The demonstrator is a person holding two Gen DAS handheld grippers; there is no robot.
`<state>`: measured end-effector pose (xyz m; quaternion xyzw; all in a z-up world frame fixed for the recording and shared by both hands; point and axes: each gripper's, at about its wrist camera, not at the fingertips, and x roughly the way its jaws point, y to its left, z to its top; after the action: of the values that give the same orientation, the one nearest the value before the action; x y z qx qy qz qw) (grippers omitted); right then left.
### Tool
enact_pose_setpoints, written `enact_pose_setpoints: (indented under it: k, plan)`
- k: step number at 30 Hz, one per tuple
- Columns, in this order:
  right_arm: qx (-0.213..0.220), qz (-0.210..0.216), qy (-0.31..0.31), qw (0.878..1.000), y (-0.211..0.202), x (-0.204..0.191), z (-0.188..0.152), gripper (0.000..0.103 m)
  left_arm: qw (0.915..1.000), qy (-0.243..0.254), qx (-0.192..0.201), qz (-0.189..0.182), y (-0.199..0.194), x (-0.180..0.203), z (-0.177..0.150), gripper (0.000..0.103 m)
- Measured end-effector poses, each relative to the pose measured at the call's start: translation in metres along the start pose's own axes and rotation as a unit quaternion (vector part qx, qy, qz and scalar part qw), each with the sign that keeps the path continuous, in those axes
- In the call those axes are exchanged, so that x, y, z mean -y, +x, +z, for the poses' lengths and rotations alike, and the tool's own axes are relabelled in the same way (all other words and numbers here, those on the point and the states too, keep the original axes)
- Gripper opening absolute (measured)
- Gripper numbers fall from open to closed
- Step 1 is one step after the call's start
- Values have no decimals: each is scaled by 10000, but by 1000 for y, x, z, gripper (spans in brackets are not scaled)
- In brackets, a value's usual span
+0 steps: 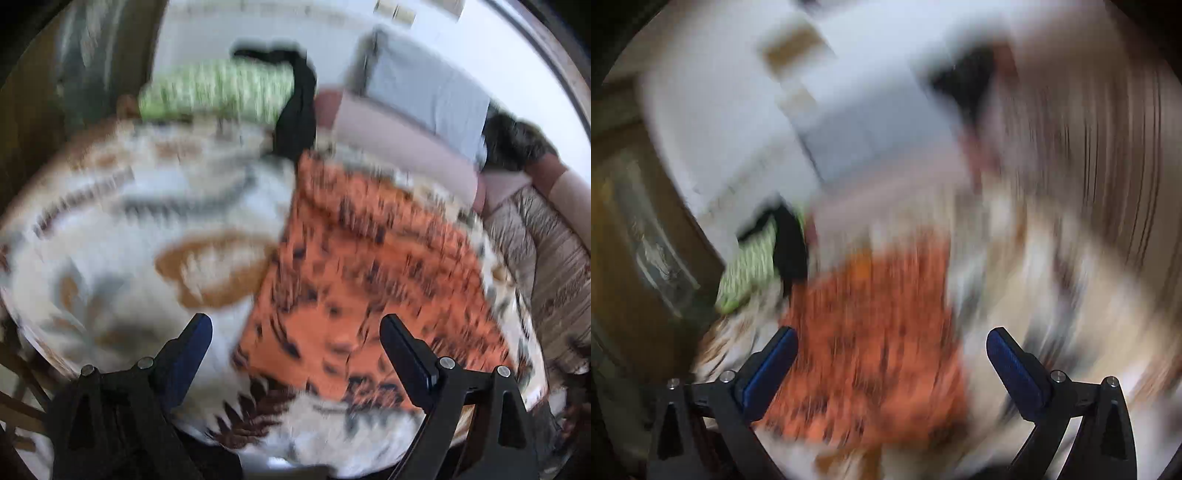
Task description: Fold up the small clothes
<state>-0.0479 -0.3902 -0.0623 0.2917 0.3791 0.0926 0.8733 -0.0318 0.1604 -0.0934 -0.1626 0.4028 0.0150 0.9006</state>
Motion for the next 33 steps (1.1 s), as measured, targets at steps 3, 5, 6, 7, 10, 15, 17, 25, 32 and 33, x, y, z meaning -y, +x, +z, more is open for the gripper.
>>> enact_pose_setpoints:
  k: [3, 5, 6, 7, 10, 15, 17, 25, 32, 33]
  plan:
    - [-524, -129, 412, 9977, 38, 31, -16, 83, 9988, -175, -461, -58, 25, -11, -3, 91]
    - [-641, -157, 394, 9970, 48, 35, -18, 83, 9981, -252, -559, -33, 33, -15, -7, 91]
    - [-814, -173, 402, 9957, 51, 37, -19, 83, 9978, -245, -616, -48, 37, -16, -7, 91]
    - [-864, -158, 389, 9954, 51, 38, -21, 83, 9976, -260, -641, -58, 39, -17, -7, 91]
    - [-992, -188, 420, 9940, 60, 44, -24, 83, 9968, -202, -755, -163, 45, -15, -12, 86]
    - [-1012, -48, 554, 9933, 72, 39, -36, 79, 9950, -183, -981, 38, 58, -23, -17, 11]
    - [-985, 17, 585, 9934, 69, 39, -37, 70, 9948, -366, -932, -189, 53, -27, -13, 8]
    - [-1047, -158, 767, 9914, 71, 46, -35, 49, 9970, -83, -770, 77, 54, -14, -14, 28]
    - [-990, -435, 671, 9919, 77, 45, -33, 69, 9963, -61, -838, 202, 68, -14, -16, 36]
    - [-1088, -404, 663, 9910, 84, 46, -34, 65, 9964, -7, -779, 341, 69, -15, -16, 13]
